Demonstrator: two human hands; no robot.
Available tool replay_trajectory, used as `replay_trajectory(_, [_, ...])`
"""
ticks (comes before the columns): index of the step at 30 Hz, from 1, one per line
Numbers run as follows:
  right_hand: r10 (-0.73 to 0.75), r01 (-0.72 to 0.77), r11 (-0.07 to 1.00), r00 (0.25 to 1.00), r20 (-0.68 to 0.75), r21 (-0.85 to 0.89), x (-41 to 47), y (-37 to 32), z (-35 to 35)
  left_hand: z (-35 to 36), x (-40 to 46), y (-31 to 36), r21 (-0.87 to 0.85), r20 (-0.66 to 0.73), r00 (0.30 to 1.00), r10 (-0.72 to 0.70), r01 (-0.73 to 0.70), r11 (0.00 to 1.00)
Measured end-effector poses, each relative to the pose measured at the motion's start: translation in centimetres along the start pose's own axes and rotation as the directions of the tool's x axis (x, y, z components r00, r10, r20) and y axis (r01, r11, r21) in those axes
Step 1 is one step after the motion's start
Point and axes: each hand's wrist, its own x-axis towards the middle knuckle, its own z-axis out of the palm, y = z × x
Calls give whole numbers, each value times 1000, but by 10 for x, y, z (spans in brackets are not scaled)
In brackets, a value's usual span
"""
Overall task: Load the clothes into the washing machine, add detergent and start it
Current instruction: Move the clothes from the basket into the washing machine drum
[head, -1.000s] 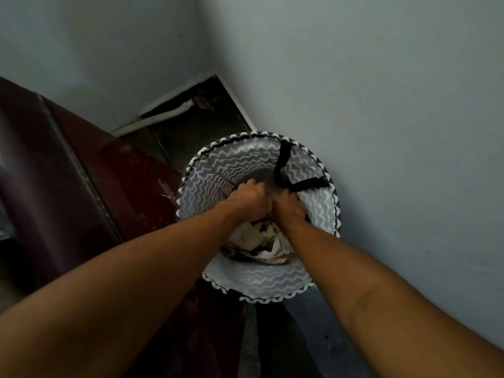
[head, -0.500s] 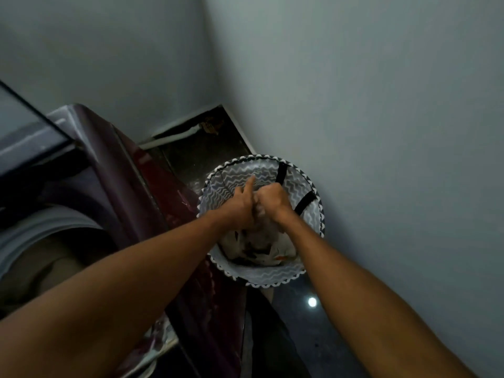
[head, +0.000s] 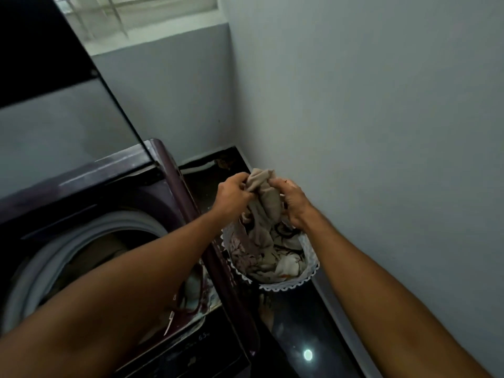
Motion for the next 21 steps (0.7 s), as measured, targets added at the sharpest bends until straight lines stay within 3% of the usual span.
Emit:
replay_trajectory(3, [92,-108,993,957,275,42,-14,-3,6,-11,-8,15,-119,-15,1000,1,-3,993])
replay_trajectory(5, [88,-141,982,930,358,126,-25,-5,13,-16,-14,24,-146,-27,1000,9,-13,989])
replay_trajectory(9, [12,-130,939,938,347,319,-39,-11,46,-38,-28,33,-116,-88,995,39,-49,992])
replay_trajectory(15, [-66,-56,948,929,363,315,-63,-29,116,-98,-60,29,-20,-192,962,196,-204,979])
replay_trajectory(21, [-3,-122,969,864,503,214,-74,-18,188,-155,-101,-4,103,-383,899,212,-187,977])
